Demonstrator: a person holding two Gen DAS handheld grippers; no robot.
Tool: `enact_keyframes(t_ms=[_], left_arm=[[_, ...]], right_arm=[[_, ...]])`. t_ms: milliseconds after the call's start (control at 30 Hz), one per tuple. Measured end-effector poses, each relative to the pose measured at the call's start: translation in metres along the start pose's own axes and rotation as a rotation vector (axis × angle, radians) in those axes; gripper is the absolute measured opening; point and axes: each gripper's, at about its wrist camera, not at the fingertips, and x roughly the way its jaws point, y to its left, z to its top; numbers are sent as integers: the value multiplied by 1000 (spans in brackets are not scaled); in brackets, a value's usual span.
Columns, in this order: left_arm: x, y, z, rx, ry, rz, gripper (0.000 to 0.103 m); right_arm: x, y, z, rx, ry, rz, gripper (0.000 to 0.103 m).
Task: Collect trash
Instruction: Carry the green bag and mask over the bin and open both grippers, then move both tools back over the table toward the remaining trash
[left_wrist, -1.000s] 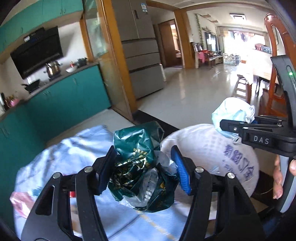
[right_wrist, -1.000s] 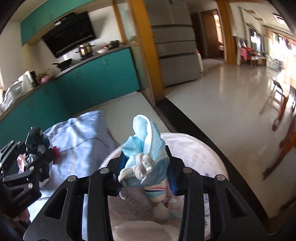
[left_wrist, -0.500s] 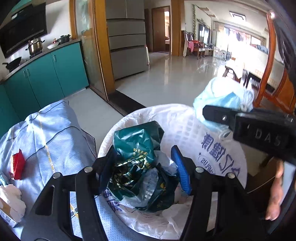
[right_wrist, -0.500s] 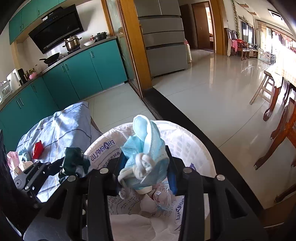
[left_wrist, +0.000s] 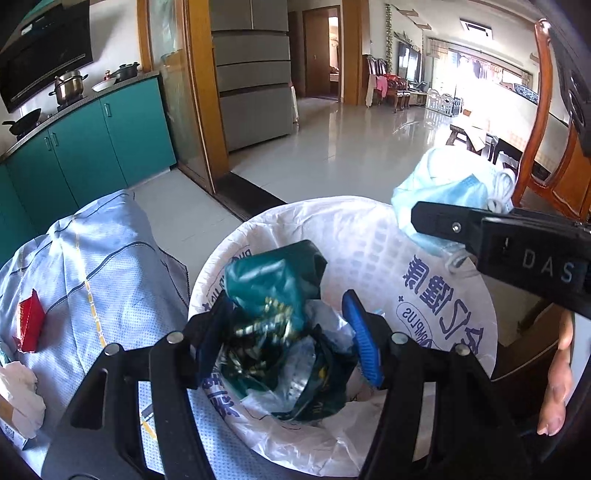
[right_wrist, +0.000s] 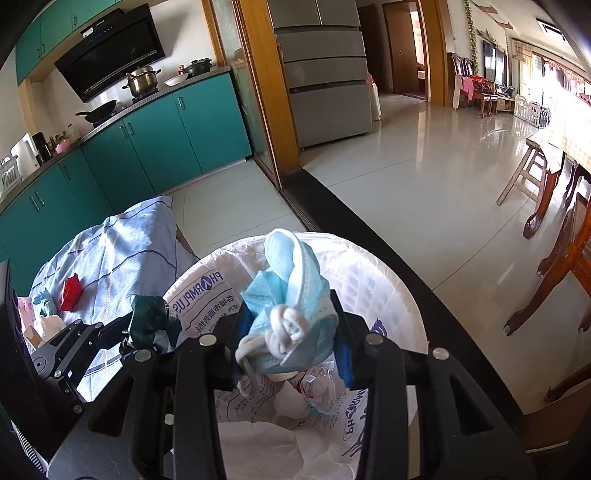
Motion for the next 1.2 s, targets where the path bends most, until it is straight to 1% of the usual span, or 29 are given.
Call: enact_keyframes(t_ms=[133, 233, 333, 367, 433, 467, 500, 633, 667, 733, 833, 933, 967, 1000, 1033, 1067, 1133, 1200], left_arm=[[-2, -2, -1, 10, -10, -2, 73], [-3, -2, -2, 13, -9, -5, 76], [-4, -1, -2, 10, -11, -2, 76], [-5, -1, -2, 8, -13, 0, 76], [-6, 0, -3, 6, -18, 10, 76], [-7, 1, -3, 8, -21, 17, 76], [-8, 1, -3, 11, -23, 26, 76], [-21, 8, -2, 20, -37, 70, 77], [-27, 13, -1, 18, -46, 92, 77], [-38, 26, 1, 4, -65, 140, 77], [-59, 57, 3, -50, -102, 255, 77], [-81, 98, 3, -122, -122, 405, 78], [-89, 117, 2, -154, -120, 467, 78], [-95, 134, -1, -185, -112, 520, 79], [-99, 147, -3, -208, -105, 552, 79], [-107, 168, -8, -245, -91, 594, 79], [-118, 201, -16, -304, -63, 643, 79], [-132, 238, -30, -381, -27, 668, 80]], right_arm=[[0, 0, 0, 2, 4, 0, 39], [1, 0, 0, 4, 8, 2, 40], [-1, 0, -1, 3, 5, 8, 46], [-1, 1, -1, 1, 3, 8, 48], [-2, 1, -1, 0, -6, 7, 57], [-3, 2, 0, 3, -15, 5, 65], [-4, 1, 0, 5, -22, 3, 71], [-4, 0, 1, 21, -34, 7, 79], [-4, 0, 1, 27, -32, 8, 81], [-3, 2, 2, 34, -31, 22, 82], [-2, 14, 4, 19, -32, 51, 82], [-1, 36, 3, -36, -33, 88, 83], [0, 49, 2, -69, -30, 106, 84], [2, 62, 1, -101, -23, 135, 84], [3, 74, 0, -123, -16, 166, 84], [3, 88, -2, -149, -8, 206, 84], [2, 122, -7, -222, 2, 298, 84], [-2, 156, -14, -316, 5, 354, 84]])
